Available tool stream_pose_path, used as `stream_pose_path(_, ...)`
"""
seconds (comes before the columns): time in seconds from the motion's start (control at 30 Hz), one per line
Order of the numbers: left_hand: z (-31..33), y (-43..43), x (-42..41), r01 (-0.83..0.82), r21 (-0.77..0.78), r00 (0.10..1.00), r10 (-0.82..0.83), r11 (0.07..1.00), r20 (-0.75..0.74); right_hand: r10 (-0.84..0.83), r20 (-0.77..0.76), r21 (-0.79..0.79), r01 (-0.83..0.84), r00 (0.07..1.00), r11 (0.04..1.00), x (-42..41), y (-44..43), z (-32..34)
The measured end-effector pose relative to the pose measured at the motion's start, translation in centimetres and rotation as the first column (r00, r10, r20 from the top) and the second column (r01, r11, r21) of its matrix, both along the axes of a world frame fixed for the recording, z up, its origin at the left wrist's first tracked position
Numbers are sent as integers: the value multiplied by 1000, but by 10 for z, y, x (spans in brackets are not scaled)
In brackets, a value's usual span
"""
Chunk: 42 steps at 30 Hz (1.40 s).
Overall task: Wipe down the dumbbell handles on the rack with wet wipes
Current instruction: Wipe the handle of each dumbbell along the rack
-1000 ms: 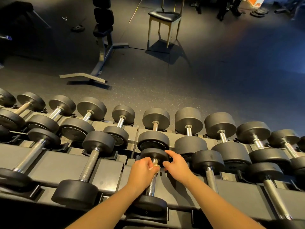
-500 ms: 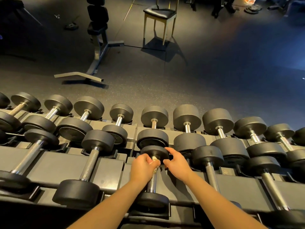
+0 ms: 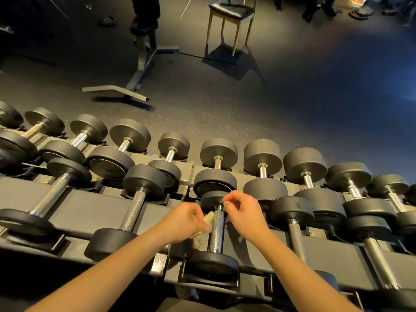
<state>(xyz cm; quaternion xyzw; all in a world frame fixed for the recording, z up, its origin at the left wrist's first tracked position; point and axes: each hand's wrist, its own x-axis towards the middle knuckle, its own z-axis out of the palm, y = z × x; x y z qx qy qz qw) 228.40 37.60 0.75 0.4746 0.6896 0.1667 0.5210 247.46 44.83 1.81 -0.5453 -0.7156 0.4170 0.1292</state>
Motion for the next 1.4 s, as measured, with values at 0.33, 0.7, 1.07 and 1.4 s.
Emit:
stream_pose_path(0.33, 41, -40, -37, -397, 283, 906, 423, 873, -33, -228, -431, -787, -240, 873, 568, -76, -30, 23)
stream_pose_path(0.7, 70, -129, -66, -863, 235, 446, 893, 448, -66, 135, -445, -728, -445, 885, 521, -143, -20, 0)
stream_pose_path(1.07, 16, -123, -46, -684, 5, 539, 510, 730, -671, 942, -168, 332, -883, 290, 331, -198, -24, -53)
stream_pose_path(1.4, 18, -122, -46, -688, 34, 529, 534, 725, -660, 916, 385, 487, -868, 113, -98, -229, 12, -48)
